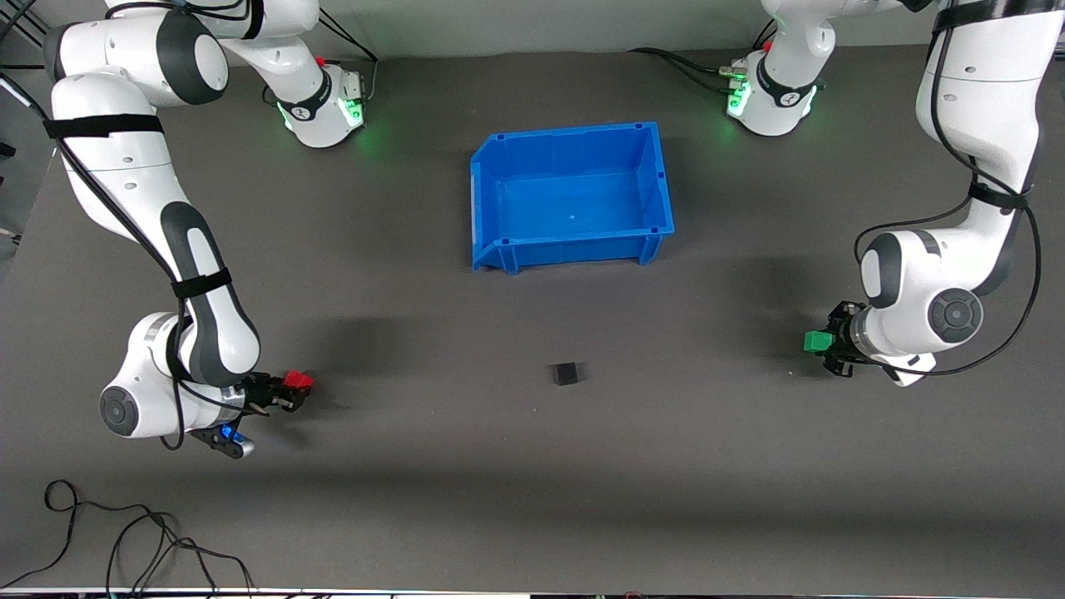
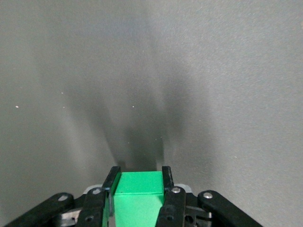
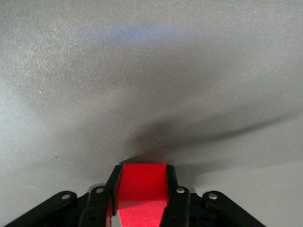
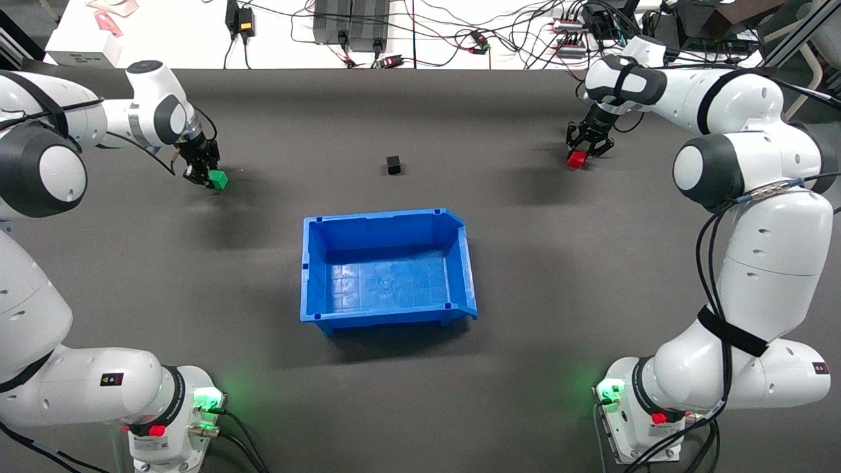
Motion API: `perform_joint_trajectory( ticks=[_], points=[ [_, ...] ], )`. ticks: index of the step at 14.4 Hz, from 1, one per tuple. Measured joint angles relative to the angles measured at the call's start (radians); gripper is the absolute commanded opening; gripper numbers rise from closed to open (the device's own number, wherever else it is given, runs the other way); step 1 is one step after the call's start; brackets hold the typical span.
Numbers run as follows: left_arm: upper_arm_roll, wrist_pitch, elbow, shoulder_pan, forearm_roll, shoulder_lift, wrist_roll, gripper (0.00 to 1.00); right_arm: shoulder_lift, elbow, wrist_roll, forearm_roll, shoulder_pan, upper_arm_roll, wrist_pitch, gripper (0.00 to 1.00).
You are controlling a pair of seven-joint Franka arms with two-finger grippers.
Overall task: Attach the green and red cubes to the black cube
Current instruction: 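Carry the red cube with the right gripper while the left gripper carries green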
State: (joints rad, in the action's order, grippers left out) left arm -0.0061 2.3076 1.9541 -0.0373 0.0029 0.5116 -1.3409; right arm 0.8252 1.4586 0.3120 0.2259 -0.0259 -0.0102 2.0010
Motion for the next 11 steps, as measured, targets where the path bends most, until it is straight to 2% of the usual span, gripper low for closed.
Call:
perform_joint_trajectory(
  ticks=[3,5,8,11],
  points=[
    [-0.002,-0.027,-0.061,0.0,-0.019,-0.004,-0.015,0.0,0.0,-0.02,0.152,0.056,0.017,0.008,0.0,0.0],
    [-0.007,-0.033,-0.107,0.003,-0.055,-0.004,-0.06,0.0,0.0,-0.045,0.262,0.111,0.072,0.01,0.006,0.0],
    [-0.02,-0.04,-0.158,0.02,-0.069,-0.005,-0.144,0.0,0.0,-0.058,0.474,0.182,0.152,0.01,0.087,0.0],
    [-0.028,-0.04,-0.193,0.085,-0.071,0.011,-0.289,0.0,0.003,-0.058,0.656,0.269,0.21,0.011,0.176,0.0]
  ],
)
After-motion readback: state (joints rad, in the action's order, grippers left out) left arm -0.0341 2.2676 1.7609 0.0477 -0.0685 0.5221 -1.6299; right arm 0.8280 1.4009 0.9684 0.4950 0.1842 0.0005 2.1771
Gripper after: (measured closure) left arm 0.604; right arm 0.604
